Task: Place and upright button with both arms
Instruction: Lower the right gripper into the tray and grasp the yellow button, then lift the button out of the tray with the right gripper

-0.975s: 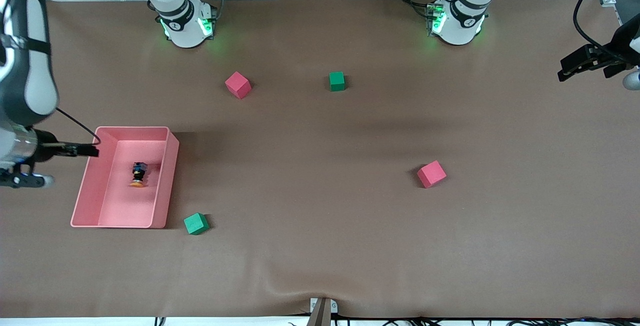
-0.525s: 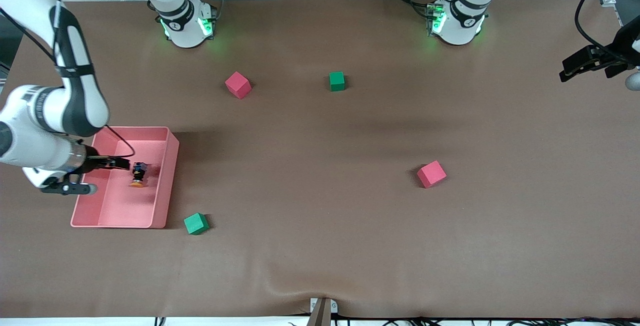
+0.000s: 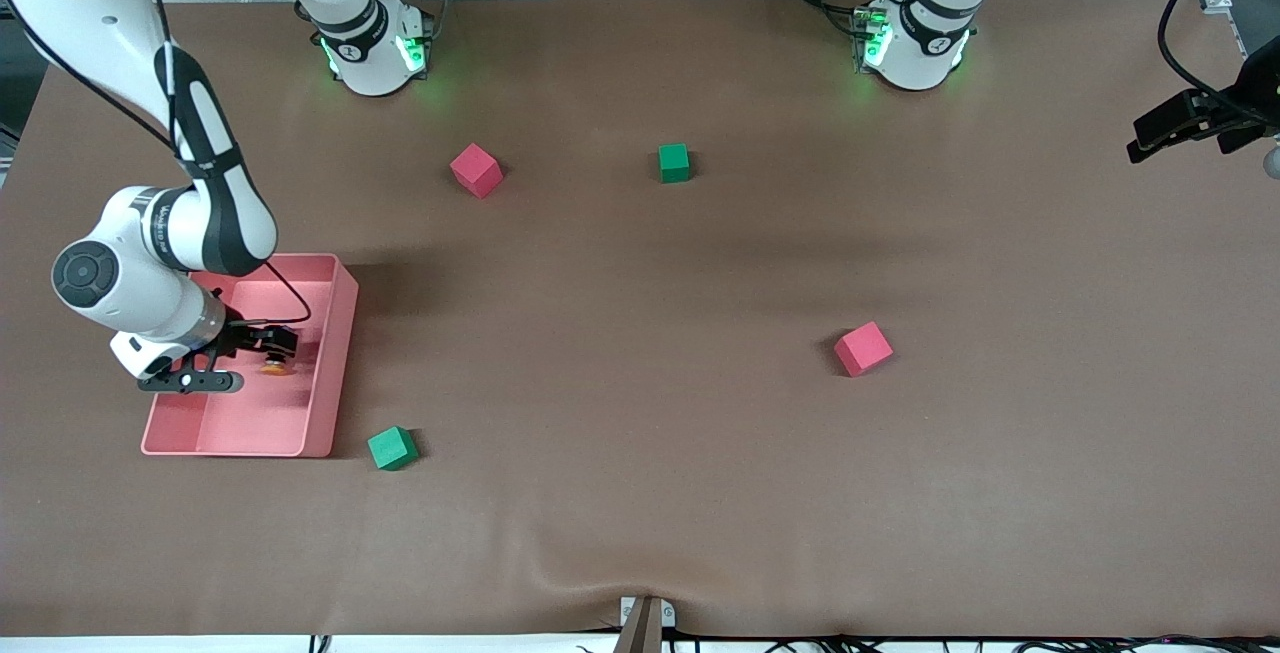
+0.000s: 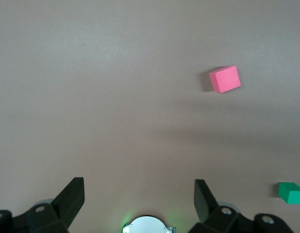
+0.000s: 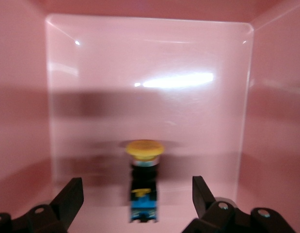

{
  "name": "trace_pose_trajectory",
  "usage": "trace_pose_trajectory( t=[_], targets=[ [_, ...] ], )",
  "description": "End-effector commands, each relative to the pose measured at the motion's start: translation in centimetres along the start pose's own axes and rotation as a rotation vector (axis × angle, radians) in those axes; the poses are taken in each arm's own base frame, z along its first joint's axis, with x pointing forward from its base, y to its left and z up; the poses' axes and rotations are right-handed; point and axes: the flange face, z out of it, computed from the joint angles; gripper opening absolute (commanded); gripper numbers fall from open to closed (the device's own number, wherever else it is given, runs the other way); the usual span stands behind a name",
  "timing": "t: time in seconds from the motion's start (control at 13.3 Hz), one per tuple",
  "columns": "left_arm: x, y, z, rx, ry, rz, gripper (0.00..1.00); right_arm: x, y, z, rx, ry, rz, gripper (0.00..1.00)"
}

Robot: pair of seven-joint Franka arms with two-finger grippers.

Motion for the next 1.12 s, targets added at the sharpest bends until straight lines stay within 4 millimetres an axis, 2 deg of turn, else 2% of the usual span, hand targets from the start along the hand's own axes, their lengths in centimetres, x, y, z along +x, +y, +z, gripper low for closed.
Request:
trace_pose_trajectory(
  t=[0.0,0.22,0.45,0.53,0.6,0.75,0.9,0.97,1.05],
  targets=[
    [-0.6,-0.2,0.0,0.001,0.011,0.012,1.00,-0.6,0.6,2.2,0.000,0.015,-0.059,1.00],
    [-0.8,-0.3,-0.8,0.001,0.022,0.011,1.00,-2.7,0.1,4.2,0.031,-0.034,-0.029,1.00],
    [-1.0,0.9,-3.2,0.009,0.075,0.034,1.00,-2.8,0.4,4.6,0.037,-0.031,-0.014,1.00],
    [-1.0,1.8,-3.5,0.019,0.082,0.053,1.00,-2.7,0.4,5.0,0.034,-0.024,-0.014,1.00],
    [-1.2,1.7,-3.4,0.029,0.074,0.065,1.00,-2.4,0.6,5.2,0.029,-0.009,-0.019,1.00],
    [-1.6,1.3,-2.2,0.043,-0.013,0.075,1.00,-1.5,0.9,5.4,0.025,0.004,-0.020,0.55],
    [-2.4,1.9,-2.2,0.046,-0.055,0.098,1.00,-1.4,0.7,5.4,0.025,0.006,-0.025,0.21],
    [-2.9,3.4,-2.6,0.051,-0.047,0.109,1.00,-1.3,0.6,5.0,0.024,0.011,-0.029,0.11],
    [-3.8,4.8,-3.9,0.063,-0.021,0.123,1.00,-1.3,0.6,4.4,0.025,0.013,-0.054,0.05]
  ],
)
